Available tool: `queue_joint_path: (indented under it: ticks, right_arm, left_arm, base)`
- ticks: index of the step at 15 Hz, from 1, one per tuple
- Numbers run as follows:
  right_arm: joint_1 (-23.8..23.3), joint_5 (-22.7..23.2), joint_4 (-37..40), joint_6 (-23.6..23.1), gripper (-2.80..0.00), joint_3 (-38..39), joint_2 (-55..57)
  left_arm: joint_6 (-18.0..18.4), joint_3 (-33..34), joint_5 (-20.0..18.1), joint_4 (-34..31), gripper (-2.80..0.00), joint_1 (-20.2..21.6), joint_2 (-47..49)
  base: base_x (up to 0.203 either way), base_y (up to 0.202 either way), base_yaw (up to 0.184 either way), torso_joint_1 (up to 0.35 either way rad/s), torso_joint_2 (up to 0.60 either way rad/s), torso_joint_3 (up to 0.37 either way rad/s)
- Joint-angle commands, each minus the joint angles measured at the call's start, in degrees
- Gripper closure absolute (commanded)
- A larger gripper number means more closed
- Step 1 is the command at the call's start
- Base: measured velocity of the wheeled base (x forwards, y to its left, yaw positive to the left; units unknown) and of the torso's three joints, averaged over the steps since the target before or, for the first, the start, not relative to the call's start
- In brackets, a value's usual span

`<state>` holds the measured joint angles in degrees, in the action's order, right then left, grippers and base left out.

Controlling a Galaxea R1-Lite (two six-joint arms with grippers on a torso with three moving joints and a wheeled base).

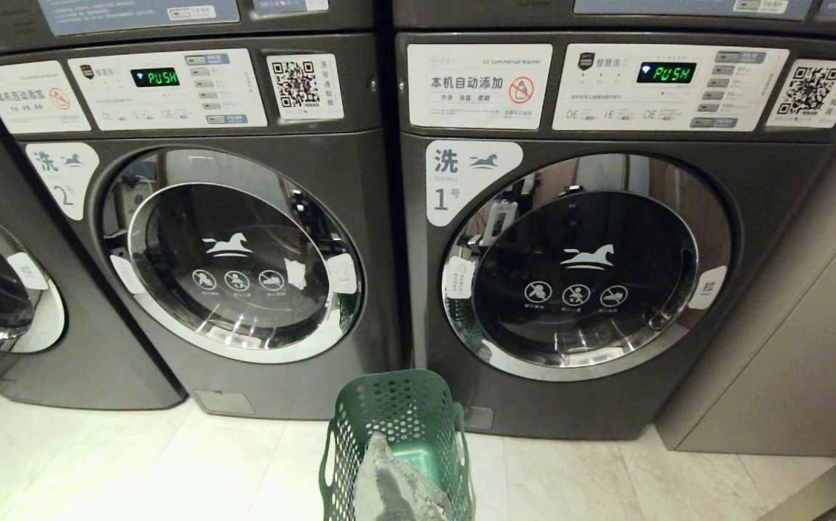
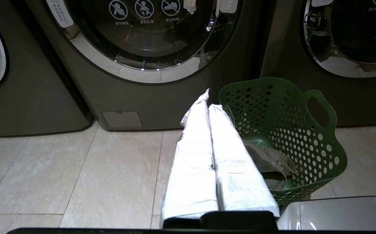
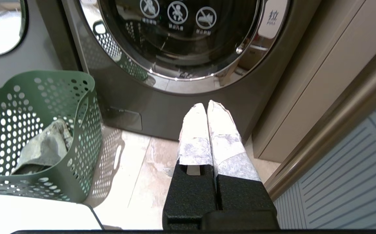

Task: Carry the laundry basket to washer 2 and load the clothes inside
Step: Open the lid of the washing machine

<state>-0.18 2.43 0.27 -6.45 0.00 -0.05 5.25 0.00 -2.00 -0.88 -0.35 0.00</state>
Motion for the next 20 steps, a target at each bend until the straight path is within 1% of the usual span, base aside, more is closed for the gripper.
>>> queue_joint_path:
  ticks: [1, 13, 14, 16, 20]
  right_arm:
    - [0.0, 0.0, 0.0, -0.1, 0.00, 0.0, 0.0]
    - [0.0, -0.1, 0.1, 0.5, 0.00, 0.0, 0.0]
    - [0.0, -0.1, 0.1, 0.8, 0.00, 0.0, 0.0]
    - [0.0, -0.1, 0.1, 0.8, 0.00, 0.0, 0.0]
    - [0.0, -0.1, 0.1, 0.8, 0.00, 0.0, 0.0]
  left_arm:
    - [0.0, 0.1, 0.0, 0.0, 0.00, 0.0, -0.1]
    - [-0.3, 0.1, 0.2, 0.0, 0.00, 0.0, -0.1]
    - [-0.4, 0.1, 0.1, 0.0, 0.00, 0.0, -0.1]
    - [1.4, 0.0, -0.5, -0.1, 0.00, 0.0, -0.1]
    - [1.0, 0.1, -0.2, 0.0, 0.00, 0.0, -0.1]
  base:
    - [0.000, 0.000, 0.000, 0.007, 0.01, -0.201]
    - [0.000, 0.000, 0.000, 0.004, 0.00, -0.196]
    - [0.000, 0.000, 0.000, 0.003, 0.00, -0.106]
    - [0.000, 0.000, 0.000, -0.002, 0.00, -0.041]
    - [0.000, 0.000, 0.000, 0.000, 0.00, 0.000]
